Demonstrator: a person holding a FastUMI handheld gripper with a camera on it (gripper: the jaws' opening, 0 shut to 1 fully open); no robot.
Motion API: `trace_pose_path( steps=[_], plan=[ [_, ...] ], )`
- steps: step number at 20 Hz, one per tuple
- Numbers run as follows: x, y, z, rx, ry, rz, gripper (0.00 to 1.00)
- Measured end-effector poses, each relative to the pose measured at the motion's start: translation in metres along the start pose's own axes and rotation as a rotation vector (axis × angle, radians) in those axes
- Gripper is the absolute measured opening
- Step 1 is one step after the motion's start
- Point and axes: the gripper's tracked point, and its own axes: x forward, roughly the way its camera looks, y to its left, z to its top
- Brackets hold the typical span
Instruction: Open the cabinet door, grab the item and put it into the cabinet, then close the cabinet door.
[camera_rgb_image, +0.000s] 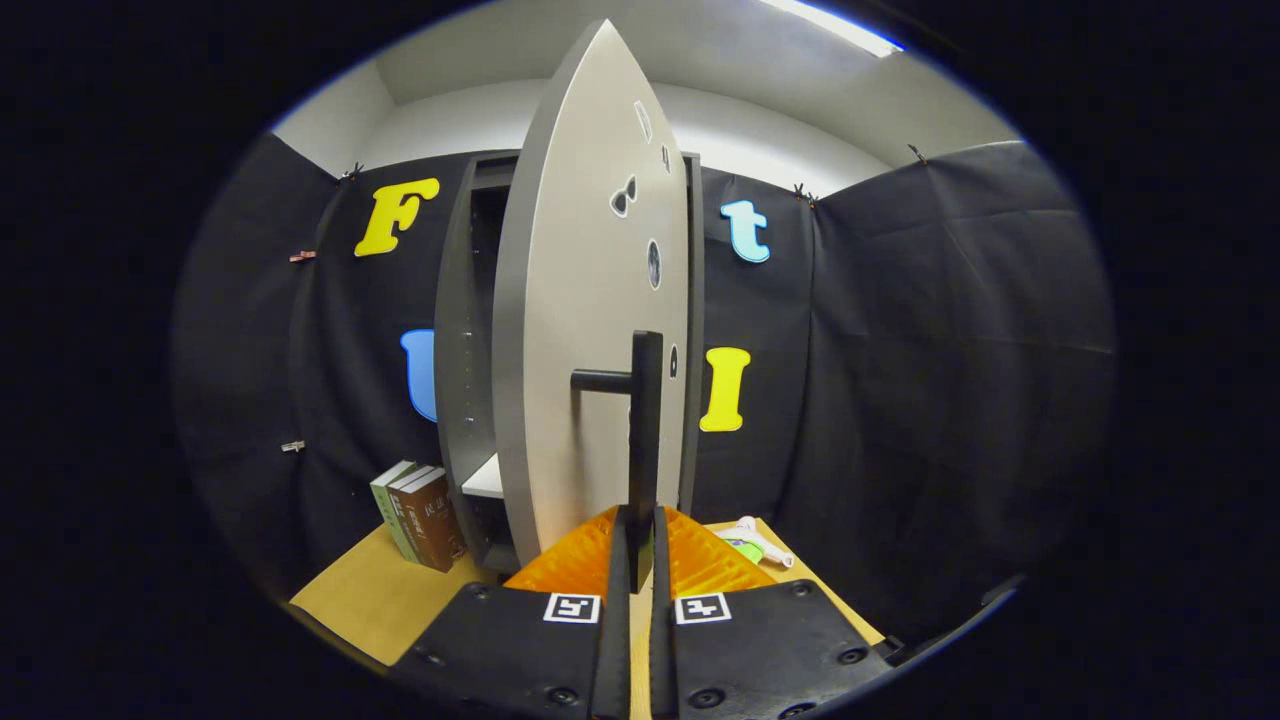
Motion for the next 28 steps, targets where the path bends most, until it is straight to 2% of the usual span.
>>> trace_pose_path(
  steps=[6, 8, 14, 16, 19, 21, 26, 28],
  plan=[
    [0.009, -0.053, 0.002, -0.019, -0.004, 0.009, 0.12],
    [0.010, -0.075, 0.003, -0.012, -0.016, 0.000, 0.08],
    [0.009, -0.100, 0.002, 0.054, -0.021, 0.035, 0.08],
    [0.006, -0.109, 0.003, 0.061, -0.029, 0.019, 0.08],
    [-0.011, -0.106, 0.015, 0.054, -0.082, 0.018, 0.09],
    [-0.026, -0.104, 0.028, 0.047, -0.146, 0.023, 0.13],
    [-0.069, -0.079, 0.057, 0.019, -0.313, 0.050, 0.13],
    [-0.073, -0.059, 0.051, -0.016, -0.315, 0.055, 0.13]
  ],
)
